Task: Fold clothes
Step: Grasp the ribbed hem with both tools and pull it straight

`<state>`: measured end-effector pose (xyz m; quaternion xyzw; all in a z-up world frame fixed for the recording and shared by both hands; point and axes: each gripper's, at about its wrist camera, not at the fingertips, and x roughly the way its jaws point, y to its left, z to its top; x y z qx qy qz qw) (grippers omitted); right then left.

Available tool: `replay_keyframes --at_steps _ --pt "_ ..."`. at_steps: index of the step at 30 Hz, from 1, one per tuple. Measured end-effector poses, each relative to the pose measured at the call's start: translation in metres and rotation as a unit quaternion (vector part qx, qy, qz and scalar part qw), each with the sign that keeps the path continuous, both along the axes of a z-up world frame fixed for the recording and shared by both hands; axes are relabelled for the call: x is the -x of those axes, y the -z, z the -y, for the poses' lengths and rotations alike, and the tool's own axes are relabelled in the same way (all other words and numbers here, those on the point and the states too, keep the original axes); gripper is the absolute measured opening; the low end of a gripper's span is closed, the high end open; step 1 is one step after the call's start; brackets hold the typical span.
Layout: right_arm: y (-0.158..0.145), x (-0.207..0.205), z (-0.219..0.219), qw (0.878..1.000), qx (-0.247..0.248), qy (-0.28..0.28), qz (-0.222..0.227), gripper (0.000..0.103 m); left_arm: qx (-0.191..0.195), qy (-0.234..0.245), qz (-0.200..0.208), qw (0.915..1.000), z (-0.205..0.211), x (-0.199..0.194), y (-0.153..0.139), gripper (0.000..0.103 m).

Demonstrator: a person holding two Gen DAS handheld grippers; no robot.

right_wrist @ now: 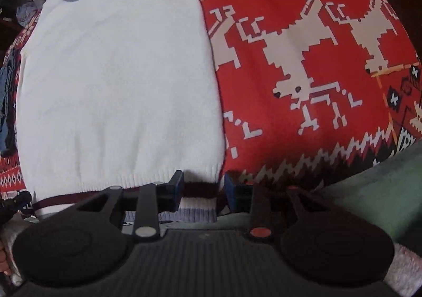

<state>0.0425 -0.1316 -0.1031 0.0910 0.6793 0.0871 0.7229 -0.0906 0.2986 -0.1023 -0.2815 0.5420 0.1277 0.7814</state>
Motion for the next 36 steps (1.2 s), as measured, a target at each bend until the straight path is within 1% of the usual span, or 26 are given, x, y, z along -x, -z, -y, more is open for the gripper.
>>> replay_keyframes --at_steps 2,4,6,8,10,13,15,16,19,20,21,23,24,25,26,29,32,34,36 --pt "0.001 -0.001 0.001 1.0 -0.005 0.003 -0.005 0.039 -0.014 0.005 -0.006 0.9999 0.003 0.001 -0.001 0.015" --pt "0.002 -0.001 -0.002 1.0 0.001 -0.002 -0.008 0.039 -0.028 0.011 -0.017 0.9994 0.005 0.0 -0.001 0.015" --pt "0.004 -0.002 -0.005 1.0 0.012 -0.007 -0.012 0.039 -0.049 0.022 -0.034 0.998 0.012 -0.005 0.003 0.017" --pt "0.007 -0.004 -0.009 1.0 0.017 -0.01 -0.018 0.039 -0.059 0.03 -0.042 0.9969 0.016 -0.009 0.005 0.023" --pt "0.007 -0.005 -0.014 0.999 0.024 -0.019 -0.018 0.039 -0.054 0.03 -0.044 0.9971 0.016 -0.011 0.005 0.029" --pt "0.007 -0.006 -0.02 0.999 0.029 -0.026 -0.012 0.039 -0.044 0.029 -0.045 0.9976 0.015 -0.011 0.004 0.028" --pt "0.007 -0.005 -0.024 0.999 0.022 -0.033 -0.005 0.028 -0.025 0.028 -0.04 0.9985 0.017 -0.009 0.004 0.028" --pt "0.007 -0.006 -0.025 0.999 0.019 -0.035 -0.005 0.028 -0.019 0.03 -0.037 0.9987 0.019 -0.008 0.004 0.028" --pt "0.007 -0.006 -0.028 0.999 0.007 -0.04 -0.006 0.025 -0.032 0.041 -0.037 0.998 0.027 -0.008 0.003 0.027" --pt "0.007 -0.006 -0.03 0.999 0.004 -0.042 -0.006 0.024 -0.029 0.042 -0.04 0.9979 0.028 -0.009 0.004 0.021" --pt "0.007 -0.007 -0.031 0.999 0.001 -0.044 -0.007 0.023 -0.029 0.043 -0.042 0.9978 0.03 -0.01 0.005 0.018" --pt "0.007 -0.006 -0.036 0.998 -0.005 -0.056 -0.008 0.023 -0.044 0.048 -0.044 0.9969 0.033 -0.011 0.007 0.014" --pt "0.007 -0.004 -0.038 0.998 0.003 -0.061 -0.003 0.019 -0.05 0.051 -0.043 0.9965 0.034 -0.012 0.007 0.013" --pt "0.008 -0.003 -0.039 0.998 0.011 -0.066 0.002 0.015 -0.052 0.054 -0.041 0.9964 0.035 -0.012 0.006 0.007" --pt "0.005 0.005 -0.039 0.997 0.019 -0.069 0.018 0.011 -0.052 0.055 -0.038 0.9964 0.036 -0.012 0.006 0.007" --pt "-0.006 0.016 -0.044 0.995 0.03 -0.074 0.064 0.01 -0.061 0.056 -0.024 0.9963 0.037 -0.01 0.002 0.006" --pt "-0.015 0.017 -0.025 0.995 -0.029 -0.027 0.097 0.01 -0.055 0.043 0.011 0.9975 0.032 -0.005 -0.008 0.006" --pt "-0.021 0.018 -0.012 0.991 -0.068 0.004 0.118 0.01 -0.049 0.031 0.039 0.9975 0.028 0.0 -0.015 0.006" --pt "-0.027 0.019 0.001 0.984 -0.107 0.036 0.139 0.007 -0.043 0.023 0.068 0.9965 0.026 0.004 -0.022 0.006"
